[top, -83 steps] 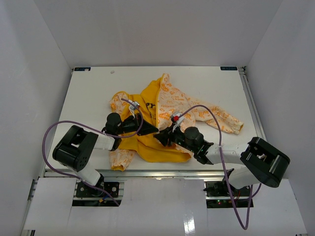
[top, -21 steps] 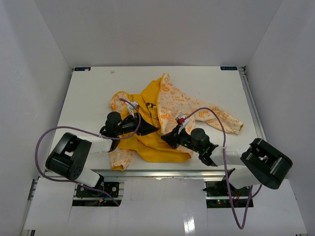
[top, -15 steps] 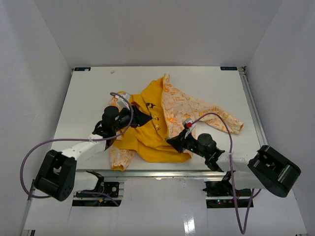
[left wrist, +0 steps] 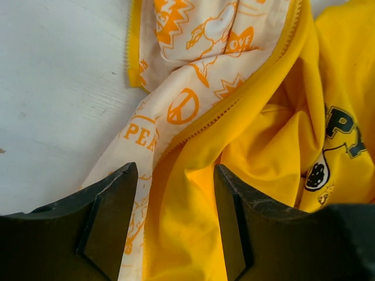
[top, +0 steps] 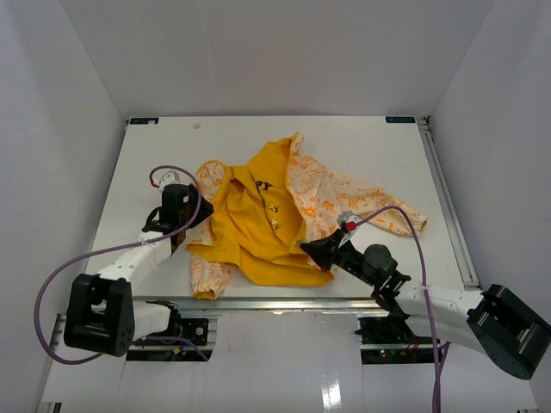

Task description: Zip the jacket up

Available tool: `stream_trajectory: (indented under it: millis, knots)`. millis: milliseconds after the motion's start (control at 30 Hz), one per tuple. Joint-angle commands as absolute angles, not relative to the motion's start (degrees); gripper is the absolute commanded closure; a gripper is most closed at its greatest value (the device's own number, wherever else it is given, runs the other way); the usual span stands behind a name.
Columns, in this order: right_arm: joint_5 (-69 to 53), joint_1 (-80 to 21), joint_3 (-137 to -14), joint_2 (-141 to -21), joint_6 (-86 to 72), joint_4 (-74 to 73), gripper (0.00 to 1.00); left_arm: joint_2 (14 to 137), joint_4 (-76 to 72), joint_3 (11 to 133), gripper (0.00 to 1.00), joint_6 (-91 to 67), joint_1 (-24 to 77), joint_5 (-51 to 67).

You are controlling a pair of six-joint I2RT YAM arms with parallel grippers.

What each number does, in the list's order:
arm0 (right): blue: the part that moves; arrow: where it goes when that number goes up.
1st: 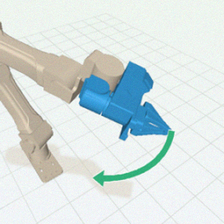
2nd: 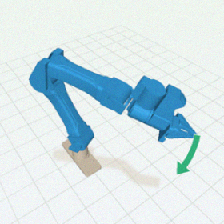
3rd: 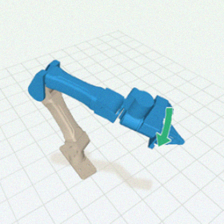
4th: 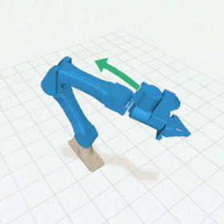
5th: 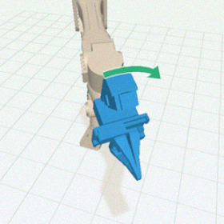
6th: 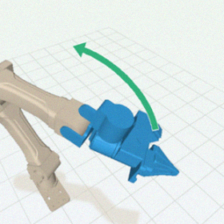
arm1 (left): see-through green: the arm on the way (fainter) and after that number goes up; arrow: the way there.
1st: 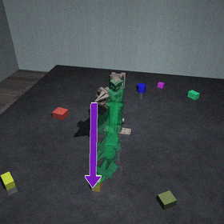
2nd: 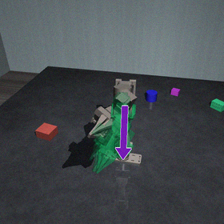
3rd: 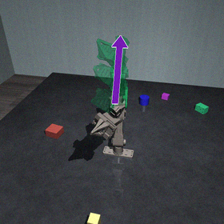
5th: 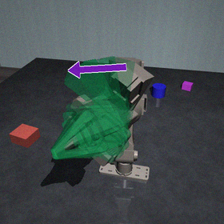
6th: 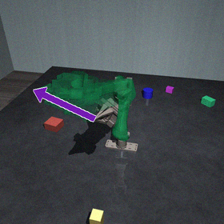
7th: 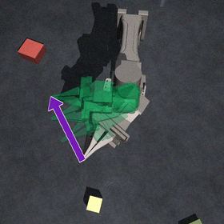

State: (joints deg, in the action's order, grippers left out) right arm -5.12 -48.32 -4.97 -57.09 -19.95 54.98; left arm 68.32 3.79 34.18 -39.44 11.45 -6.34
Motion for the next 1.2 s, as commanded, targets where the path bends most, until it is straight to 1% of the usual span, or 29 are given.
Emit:
stream_trajectory:
  millis: [0, 33, 67, 100, 233, 267, 300, 333, 467, 567, 667, 733, 800, 833, 900, 933, 967, 1000, 1067, 1167]
  knots:
    - [-3.34, -48.16, -3.78, -54.80, -19.60, 55.06, 0.92, 74.81, -3.97, 33.54, 0.35, -37.56, 10.95, -1.07]
    - [-3.21, -48.20, -3.88, -54.76, -19.53, 54.89, 0.92, 76.19, -5.55, 33.83, 0.39, -37.16, 11.02, 1.49]
    - [-2.92, -48.25, -4.05, -54.77, -19.43, 54.65, 0.92, 77.60, -7.57, 34.12, 0.45, -36.77, 11.07, 5.13]
    - [-2.45, -48.25, -4.13, -54.85, -19.43, 54.49, 0.92, 78.25, -10.05, 34.29, 0.49, -36.38, 11.10, 9.01]
    - [-1.48, -48.22, -4.09, -55.35, -19.93, 54.59, 0.92, 79.44, -12.04, 35.96, 0.77, -35.14, 13.07, 13.08]
    - [-1.38, -48.22, -4.13, -55.52, -20.07, 54.70, 0.92, 79.21, -12.04, 36.39, 0.83, -34.45, 13.96, 13.24]
    - [-1.32, -48.16, -4.15, -55.70, -20.13, 54.78, 0.92, 78.60, -12.04, 36.61, 0.86, -33.87, 15.08, 12.86]
    - [-1.32, -48.16, -4.22, -55.90, -20.13, 54.84, 0.92, 77.70, -12.04, 36.74, 0.89, -33.23, 16.44, 11.96]
    - [-1.03, -48.16, -4.80, -56.73, -20.39, 54.47, 0.92, 76.02, -10.15, 38.30, 0.91, -31.40, 21.69, 7.76]
    - [-0.58, -48.16, -5.18, -57.16, -20.51, 54.23, 0.92, 77.95, -9.94, 39.80, 0.93, -30.02, 24.94, 7.79]
    - [-0.35, -48.17, -5.36, -57.49, -20.65, 54.14, 0.92, 80.56, -11.61, 40.25, 0.92, -29.15, 27.17, 9.24]
    - [-0.35, -48.18, -5.36, -57.73, -20.72, 54.14, 0.92, 81.91, -12.69, 40.17, 0.87, -28.20, 28.20, 10.32]
    - [-0.35, -48.25, -5.36, -57.99, -20.83, 54.16, 0.92, 83.77, -14.58, 40.08, 0.75, -27.60, 29.04, 13.22]
    - [-0.35, -48.25, -5.36, -58.16, -20.83, 54.22, 0.92, 84.07, -15.52, 39.84, 0.72, -27.60, 29.16, 15.21]
    - [-0.35, -48.16, -5.45, -58.51, -20.74, 54.14, 0.92, 83.27, -16.08, 39.35, 0.59, -27.93, 29.18, 16.18]
    - [-0.35, -48.20, -5.45, -58.62, -20.77, 54.14, 0.92, 82.56, -15.26, 39.32, 0.55, -28.10, 29.18, 15.49]
    - [-0.35, -48.25, -5.45, -58.62, -20.83, 54.12, 0.92, 81.53, -13.96, 39.53, 0.53, -28.26, 29.18, 13.46]
    - [-0.35, -48.25, -5.45, -58.62, -20.83, 54.06, 0.92, 80.21, -12.23, 39.95, 0.47, -28.38, 29.18, 9.87]
    - [-0.35, -48.25, -5.40, -58.35, -20.83, 53.95, 0.92, 77.92, -6.43, 41.26, 0.43, -29.00, 29.18, 3.52]
    - [-0.35, -48.21, -5.36, -57.88, -20.83, 53.79, 0.92, 75.99, 4.57, 43.06, 0.40, -31.50, 28.44, -8.62]
